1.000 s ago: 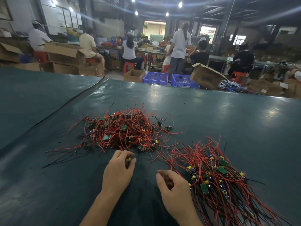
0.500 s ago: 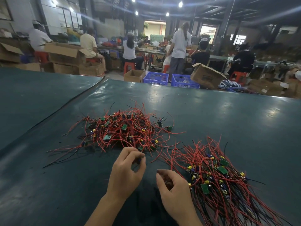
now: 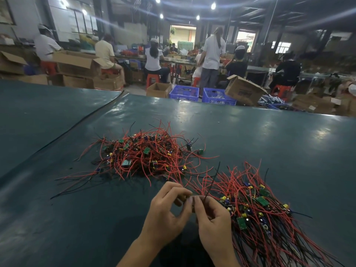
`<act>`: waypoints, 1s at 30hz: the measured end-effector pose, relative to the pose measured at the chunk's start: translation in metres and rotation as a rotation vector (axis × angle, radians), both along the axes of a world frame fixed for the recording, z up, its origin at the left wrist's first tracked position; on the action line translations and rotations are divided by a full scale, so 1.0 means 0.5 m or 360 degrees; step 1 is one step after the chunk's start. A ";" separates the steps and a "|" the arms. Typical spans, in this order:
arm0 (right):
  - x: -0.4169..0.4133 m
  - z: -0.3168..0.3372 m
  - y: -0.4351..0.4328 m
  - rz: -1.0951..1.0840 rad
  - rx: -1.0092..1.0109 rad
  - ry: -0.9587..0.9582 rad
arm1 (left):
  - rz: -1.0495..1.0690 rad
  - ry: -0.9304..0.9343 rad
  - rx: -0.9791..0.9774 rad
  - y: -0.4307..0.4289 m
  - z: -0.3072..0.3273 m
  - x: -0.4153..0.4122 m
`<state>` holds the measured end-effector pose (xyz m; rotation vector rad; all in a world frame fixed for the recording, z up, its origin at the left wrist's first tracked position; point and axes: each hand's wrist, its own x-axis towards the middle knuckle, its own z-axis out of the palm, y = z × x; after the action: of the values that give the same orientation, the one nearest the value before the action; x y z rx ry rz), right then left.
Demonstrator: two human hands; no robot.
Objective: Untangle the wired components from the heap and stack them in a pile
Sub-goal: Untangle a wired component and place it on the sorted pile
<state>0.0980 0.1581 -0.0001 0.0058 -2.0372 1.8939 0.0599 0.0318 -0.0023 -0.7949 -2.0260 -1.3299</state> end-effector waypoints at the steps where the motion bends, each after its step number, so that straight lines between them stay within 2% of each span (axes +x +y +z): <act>1: -0.001 0.000 0.001 -0.0022 -0.0013 0.0006 | 0.0018 -0.0050 0.0034 0.001 -0.001 -0.001; 7: 0.000 0.008 0.001 -0.0032 -0.0130 -0.0018 | 0.0011 -0.0644 0.0084 0.000 -0.011 0.000; 12: -0.002 0.011 -0.002 -0.0033 -0.0140 -0.0029 | -0.0091 -0.0922 0.0140 0.005 -0.008 -0.007; 21: -0.007 -0.006 0.001 0.0004 -0.0107 -0.0246 | -0.0300 -0.1015 0.0216 0.001 0.004 -0.003; 24: -0.009 -0.006 0.002 0.0049 -0.0135 -0.0231 | -0.0353 -0.1012 0.0240 0.001 0.003 -0.002; 30: -0.013 -0.015 0.005 -0.0095 0.0066 -0.0178 | -0.0371 -0.1139 0.0307 0.001 0.000 -0.008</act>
<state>0.0915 0.1607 -0.0077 -0.1523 -2.1241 1.8539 0.0558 0.0325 -0.0022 -0.5135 -2.3108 -2.1385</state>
